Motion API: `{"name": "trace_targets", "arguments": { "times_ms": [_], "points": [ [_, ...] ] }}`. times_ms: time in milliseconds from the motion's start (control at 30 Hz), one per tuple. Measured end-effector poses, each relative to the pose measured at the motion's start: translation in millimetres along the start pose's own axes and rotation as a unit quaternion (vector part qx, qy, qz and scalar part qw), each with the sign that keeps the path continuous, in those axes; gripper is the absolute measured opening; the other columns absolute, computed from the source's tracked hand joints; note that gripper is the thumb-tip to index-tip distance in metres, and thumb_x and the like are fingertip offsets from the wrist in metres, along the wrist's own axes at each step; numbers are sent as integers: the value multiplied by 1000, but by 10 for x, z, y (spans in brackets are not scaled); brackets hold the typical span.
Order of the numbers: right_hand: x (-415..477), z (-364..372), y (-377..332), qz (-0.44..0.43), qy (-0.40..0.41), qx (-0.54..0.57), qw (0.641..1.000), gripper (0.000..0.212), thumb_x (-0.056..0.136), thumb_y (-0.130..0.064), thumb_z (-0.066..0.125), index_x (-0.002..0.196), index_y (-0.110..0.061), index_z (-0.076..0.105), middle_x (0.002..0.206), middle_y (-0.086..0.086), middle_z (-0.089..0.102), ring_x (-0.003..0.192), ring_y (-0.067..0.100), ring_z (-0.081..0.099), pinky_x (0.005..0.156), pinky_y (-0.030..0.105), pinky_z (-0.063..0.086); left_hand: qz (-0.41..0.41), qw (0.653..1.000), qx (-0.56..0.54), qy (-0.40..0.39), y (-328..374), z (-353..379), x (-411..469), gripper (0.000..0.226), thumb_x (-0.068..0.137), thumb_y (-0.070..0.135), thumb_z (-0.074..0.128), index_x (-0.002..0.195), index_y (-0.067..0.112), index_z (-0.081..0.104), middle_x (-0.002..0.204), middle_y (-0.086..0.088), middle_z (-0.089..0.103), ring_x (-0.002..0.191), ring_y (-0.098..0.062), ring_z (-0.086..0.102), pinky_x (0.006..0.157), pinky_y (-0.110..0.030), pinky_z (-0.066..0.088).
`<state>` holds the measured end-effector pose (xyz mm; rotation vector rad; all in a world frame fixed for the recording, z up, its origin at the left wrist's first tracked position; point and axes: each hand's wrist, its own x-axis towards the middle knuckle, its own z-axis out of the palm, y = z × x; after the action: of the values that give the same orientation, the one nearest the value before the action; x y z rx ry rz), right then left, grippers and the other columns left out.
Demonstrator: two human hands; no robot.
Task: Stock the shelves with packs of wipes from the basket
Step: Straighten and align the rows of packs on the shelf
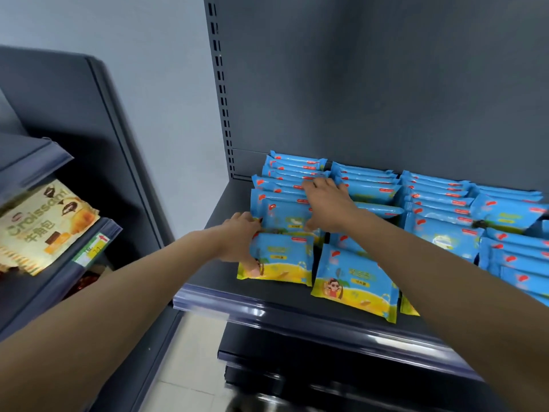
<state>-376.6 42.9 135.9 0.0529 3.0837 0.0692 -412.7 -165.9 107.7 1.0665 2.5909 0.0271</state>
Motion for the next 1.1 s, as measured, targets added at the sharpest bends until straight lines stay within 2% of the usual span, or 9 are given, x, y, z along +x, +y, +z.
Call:
{"name": "trace_targets", "arguments": {
  "times_ms": [100, 300, 500, 633, 700, 867, 967, 1000, 1100],
  "points": [
    [78, -12, 2, -5, 31, -18, 999, 66, 78, -28, 66, 133, -12, 35, 134, 9, 39, 126, 28, 36, 104, 45, 28, 4, 996, -34, 84, -78, -69, 71, 72, 61, 43, 78, 119, 14, 45, 113, -2, 42, 108, -21, 41, 86, -30, 37],
    [196, -165, 65, -20, -6, 32, 999, 41, 81, -21, 67, 118, -15, 51, 121, 8, 48, 115, 27, 45, 98, 41, 38, -3, 985, -56, 165, -184, -48, 224, 80, 65, 45, 72, 130, 13, 39, 114, -1, 42, 109, -20, 42, 92, -33, 38],
    [109, -409, 185, 59, -62, 129, 988, 46, 78, -13, 68, 122, -12, 54, 125, 8, 54, 109, 26, 53, 89, 35, 47, -48, 956, -113, 266, -218, 13, 293, 78, 56, 49, 78, 115, 15, 39, 103, 4, 31, 98, -15, 38, 83, -28, 39],
    [124, -443, 158, 162, -96, 172, 967, 10, 87, -16, 57, 88, -7, 53, 81, 5, 58, 75, 21, 62, 59, 25, 45, -49, 947, -222, 228, -187, 12, 320, 110, 53, 42, 83, 136, 30, 13, 128, -1, 32, 115, -22, 42, 96, -40, 44],
    [118, -421, 150, 160, -131, 226, 952, 15, 91, -19, 55, 81, -9, 50, 71, 5, 58, 76, 24, 67, 61, 27, 47, -49, 948, -255, 186, -151, -14, 336, 120, 54, 40, 85, 139, 39, 0, 136, -3, 31, 118, -21, 44, 98, -45, 45],
    [60, -502, 50, 171, -127, 197, 957, 34, 91, -27, 59, 114, -3, 56, 111, 11, 64, 103, 26, 58, 79, 28, 41, -29, 924, -329, 192, -36, 29, 378, 116, 61, 29, 85, 137, 45, -1, 138, 3, 34, 102, -9, 52, 88, -35, 51],
    [104, -468, 91, 167, -106, 191, 961, 37, 92, -33, 55, 113, -3, 59, 111, 11, 65, 104, 26, 59, 84, 30, 41, -19, 913, -331, 239, -7, 57, 397, 111, 62, 27, 84, 138, 42, 4, 138, 4, 37, 111, -15, 52, 94, -42, 50],
    [112, -435, 97, 197, -96, 233, 947, 35, 93, -32, 54, 112, -2, 60, 110, 12, 66, 103, 27, 60, 84, 30, 42, -19, 909, -331, 253, -8, 70, 406, 112, 62, 27, 84, 139, 40, 4, 138, 4, 37, 116, -17, 50, 96, -44, 48],
    [173, -343, 171, 254, -78, 529, 806, 31, 94, -15, 52, 121, -1, 53, 116, 15, 61, 111, 32, 59, 88, 36, 50, -33, 912, -296, 281, -57, 103, 453, 121, 57, 35, 85, 144, 30, 1, 139, 2, 32, 125, -19, 39, 106, -43, 38]
  ]
}}
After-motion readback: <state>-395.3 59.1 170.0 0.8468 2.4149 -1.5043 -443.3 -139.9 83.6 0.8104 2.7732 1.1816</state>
